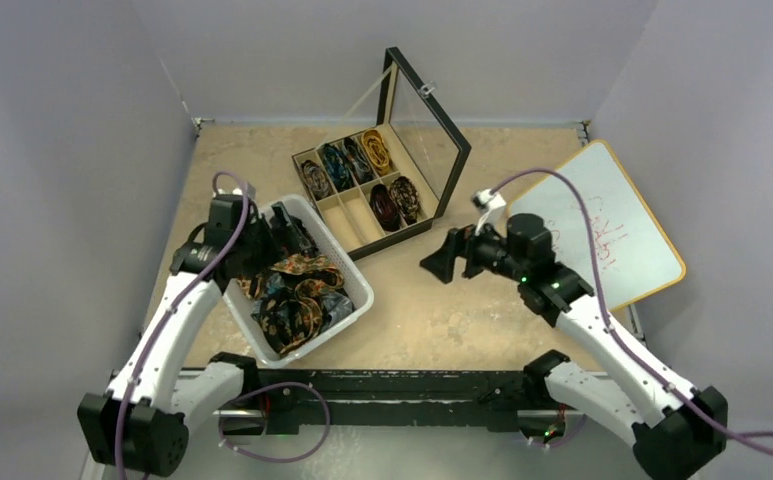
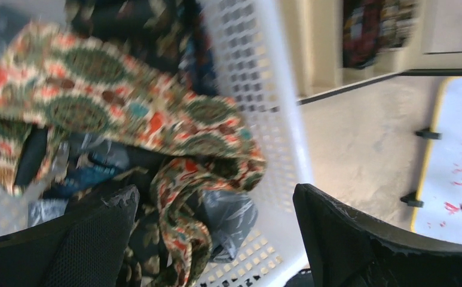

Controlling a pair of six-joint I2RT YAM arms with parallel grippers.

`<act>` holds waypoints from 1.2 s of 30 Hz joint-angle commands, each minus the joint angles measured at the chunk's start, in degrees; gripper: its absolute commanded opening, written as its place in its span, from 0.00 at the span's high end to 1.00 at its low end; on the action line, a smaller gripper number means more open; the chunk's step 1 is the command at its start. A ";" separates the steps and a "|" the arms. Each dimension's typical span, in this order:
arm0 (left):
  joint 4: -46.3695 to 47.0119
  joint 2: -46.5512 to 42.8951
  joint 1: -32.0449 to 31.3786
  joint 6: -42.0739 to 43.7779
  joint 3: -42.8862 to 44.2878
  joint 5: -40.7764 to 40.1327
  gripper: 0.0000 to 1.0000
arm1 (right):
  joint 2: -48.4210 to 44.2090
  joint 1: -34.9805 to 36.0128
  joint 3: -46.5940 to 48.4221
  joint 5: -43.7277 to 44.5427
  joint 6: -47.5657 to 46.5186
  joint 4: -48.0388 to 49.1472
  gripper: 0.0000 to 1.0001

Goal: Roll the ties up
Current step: Move the bin to the center of the board.

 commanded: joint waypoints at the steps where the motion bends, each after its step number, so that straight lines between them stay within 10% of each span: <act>1: -7.58 3.91 -0.29 -9.98 -2.02 -4.21 0.00 | 2.28 10.00 -1.23 0.52 1.37 4.38 0.01; 15: -19.83 -7.01 -0.37 -18.67 4.24 -20.27 0.00 | 35.59 49.09 7.24 12.98 6.33 27.12 0.01; 31: -30.45 -13.23 -0.37 -20.06 14.45 -29.76 0.00 | 67.97 45.05 43.38 8.76 3.72 28.84 0.01; 36: -30.61 -12.00 -0.37 -17.98 13.59 -27.27 0.00 | 61.80 38.38 40.51 3.09 3.73 30.39 0.01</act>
